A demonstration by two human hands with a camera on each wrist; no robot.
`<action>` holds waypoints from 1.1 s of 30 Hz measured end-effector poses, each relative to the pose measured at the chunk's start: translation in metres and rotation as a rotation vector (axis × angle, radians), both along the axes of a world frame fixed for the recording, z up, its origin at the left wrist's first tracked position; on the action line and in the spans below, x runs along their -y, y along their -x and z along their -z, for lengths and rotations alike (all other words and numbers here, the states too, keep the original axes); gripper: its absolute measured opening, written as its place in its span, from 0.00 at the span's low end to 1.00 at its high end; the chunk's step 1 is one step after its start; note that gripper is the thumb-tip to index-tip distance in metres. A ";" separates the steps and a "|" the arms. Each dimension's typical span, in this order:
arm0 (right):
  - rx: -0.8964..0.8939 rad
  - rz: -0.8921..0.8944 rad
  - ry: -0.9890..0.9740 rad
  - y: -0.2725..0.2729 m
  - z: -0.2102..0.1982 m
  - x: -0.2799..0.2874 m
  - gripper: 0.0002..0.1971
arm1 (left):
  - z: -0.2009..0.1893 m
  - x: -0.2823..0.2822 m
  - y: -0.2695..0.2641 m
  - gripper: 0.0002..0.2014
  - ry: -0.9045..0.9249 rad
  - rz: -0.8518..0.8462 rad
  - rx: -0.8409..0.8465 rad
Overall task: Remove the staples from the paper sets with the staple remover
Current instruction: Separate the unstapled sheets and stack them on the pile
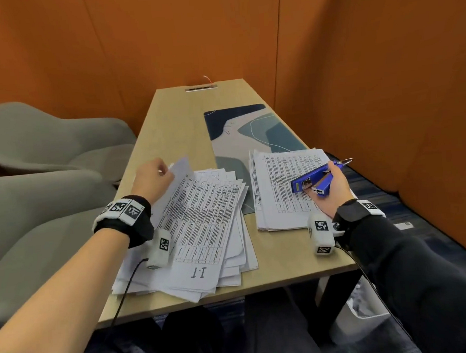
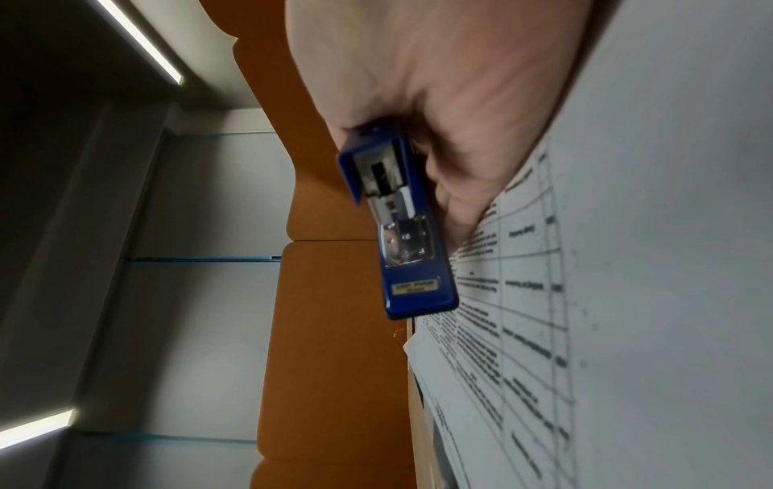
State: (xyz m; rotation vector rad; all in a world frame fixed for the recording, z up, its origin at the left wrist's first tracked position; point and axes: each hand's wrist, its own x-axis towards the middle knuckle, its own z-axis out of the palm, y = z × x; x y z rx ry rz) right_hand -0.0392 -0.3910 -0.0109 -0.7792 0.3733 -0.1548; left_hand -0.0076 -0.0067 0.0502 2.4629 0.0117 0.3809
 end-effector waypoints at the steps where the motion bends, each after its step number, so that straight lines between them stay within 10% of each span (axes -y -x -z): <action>1: 0.000 -0.001 0.010 0.000 0.000 0.000 0.21 | -0.006 0.005 0.002 0.06 0.001 0.076 -0.008; 5: -0.012 0.007 0.039 0.004 -0.001 -0.002 0.21 | -0.036 0.023 0.008 0.28 -0.019 0.238 -0.250; 11: -0.059 -0.087 -0.001 0.013 -0.020 0.014 0.18 | -0.096 0.055 0.040 0.02 0.437 0.606 -0.313; 17: -0.036 -0.155 0.120 0.030 -0.065 0.062 0.24 | -0.092 0.094 0.043 0.12 0.606 0.735 -0.074; 27: 0.117 -0.128 0.658 0.057 -0.138 0.073 0.17 | -0.006 0.166 0.027 0.15 0.290 0.224 -0.083; 33: 0.000 -0.546 1.114 0.065 -0.119 0.035 0.08 | 0.019 0.171 0.047 0.15 0.350 0.229 -0.199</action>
